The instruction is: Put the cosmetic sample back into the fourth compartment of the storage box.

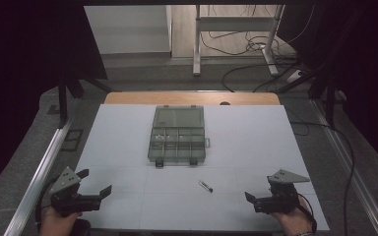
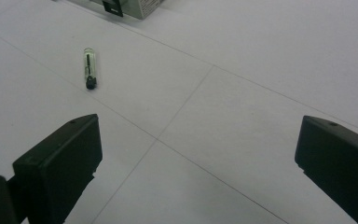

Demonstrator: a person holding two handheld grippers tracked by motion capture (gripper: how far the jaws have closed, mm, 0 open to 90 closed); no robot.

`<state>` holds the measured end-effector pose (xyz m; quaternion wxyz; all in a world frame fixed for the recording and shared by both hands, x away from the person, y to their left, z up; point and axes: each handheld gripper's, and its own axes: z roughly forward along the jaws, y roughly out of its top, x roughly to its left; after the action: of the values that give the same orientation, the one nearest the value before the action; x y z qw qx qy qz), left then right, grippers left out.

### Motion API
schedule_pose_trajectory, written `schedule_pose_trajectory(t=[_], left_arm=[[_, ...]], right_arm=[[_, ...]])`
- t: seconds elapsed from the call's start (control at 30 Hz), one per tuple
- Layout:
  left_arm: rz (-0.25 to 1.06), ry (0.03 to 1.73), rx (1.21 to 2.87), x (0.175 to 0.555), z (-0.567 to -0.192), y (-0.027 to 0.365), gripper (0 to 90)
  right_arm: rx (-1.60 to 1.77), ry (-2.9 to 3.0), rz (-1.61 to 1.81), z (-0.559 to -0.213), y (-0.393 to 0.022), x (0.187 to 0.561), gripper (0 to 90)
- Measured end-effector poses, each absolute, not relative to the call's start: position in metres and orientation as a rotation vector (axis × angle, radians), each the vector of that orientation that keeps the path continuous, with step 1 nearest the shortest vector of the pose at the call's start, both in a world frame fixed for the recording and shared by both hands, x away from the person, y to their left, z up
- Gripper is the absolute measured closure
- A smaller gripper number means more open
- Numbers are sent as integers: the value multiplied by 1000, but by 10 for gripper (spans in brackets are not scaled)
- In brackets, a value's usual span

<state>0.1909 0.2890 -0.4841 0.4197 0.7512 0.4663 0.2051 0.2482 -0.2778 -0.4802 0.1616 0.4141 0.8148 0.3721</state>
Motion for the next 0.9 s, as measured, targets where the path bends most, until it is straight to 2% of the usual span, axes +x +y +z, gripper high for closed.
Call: schedule_pose_trajectory(t=[0.9], left_arm=[[514,1170,1890,191,-484,288,4]], right_arm=[[1101,2382,1081,-482,-247,259,0]])
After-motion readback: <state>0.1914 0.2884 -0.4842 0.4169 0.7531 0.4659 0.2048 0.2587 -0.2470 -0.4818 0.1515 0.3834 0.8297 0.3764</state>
